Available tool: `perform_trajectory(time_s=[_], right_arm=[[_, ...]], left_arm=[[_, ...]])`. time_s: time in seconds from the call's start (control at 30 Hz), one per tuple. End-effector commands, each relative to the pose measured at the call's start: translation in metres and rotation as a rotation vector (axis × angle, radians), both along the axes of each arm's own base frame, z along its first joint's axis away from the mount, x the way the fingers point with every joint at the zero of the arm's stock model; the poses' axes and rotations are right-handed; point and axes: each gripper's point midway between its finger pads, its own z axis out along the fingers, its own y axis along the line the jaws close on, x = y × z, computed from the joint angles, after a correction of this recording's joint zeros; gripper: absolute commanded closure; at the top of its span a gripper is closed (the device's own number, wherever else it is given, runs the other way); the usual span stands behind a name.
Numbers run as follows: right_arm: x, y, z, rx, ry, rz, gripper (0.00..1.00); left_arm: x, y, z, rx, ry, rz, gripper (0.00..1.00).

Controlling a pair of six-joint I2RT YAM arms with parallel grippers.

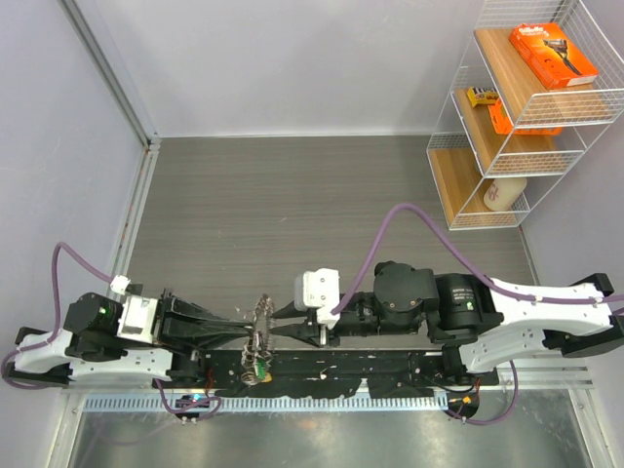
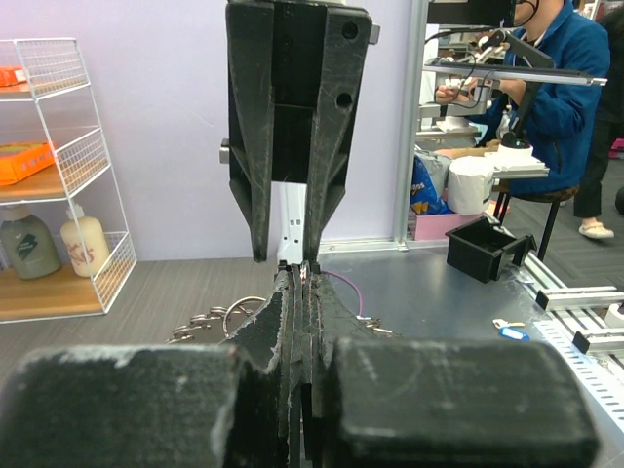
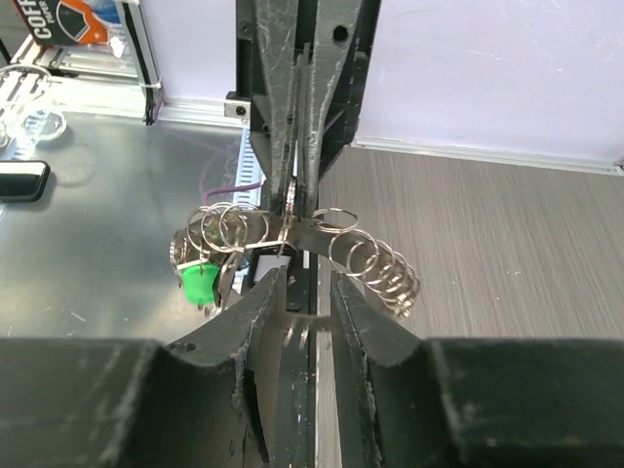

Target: Put the keys on the keyring

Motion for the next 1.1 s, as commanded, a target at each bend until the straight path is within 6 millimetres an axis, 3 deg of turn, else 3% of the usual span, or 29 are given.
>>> perform_trajectory(time_s=[0.0,0.3,1.07], right_arm=[[-0.011,0.006,0.014,0.036,-0.009,0.055,0.69],[-0.020,0.015,0.018,0.056,-0.014,0.105,0.67],[-0.017,0.027,0.023,0.073,-0.029,0.087,0.67]], left_arm=[[-0.001,0.012,0.029,-0.118,0.001,-0.003,1.00],[0.000,0.011,0.028,-0.123,0.003,-0.002,1.00],[-0.004,0.014,0.029,-0.137,0.005,-0.022,1.00]])
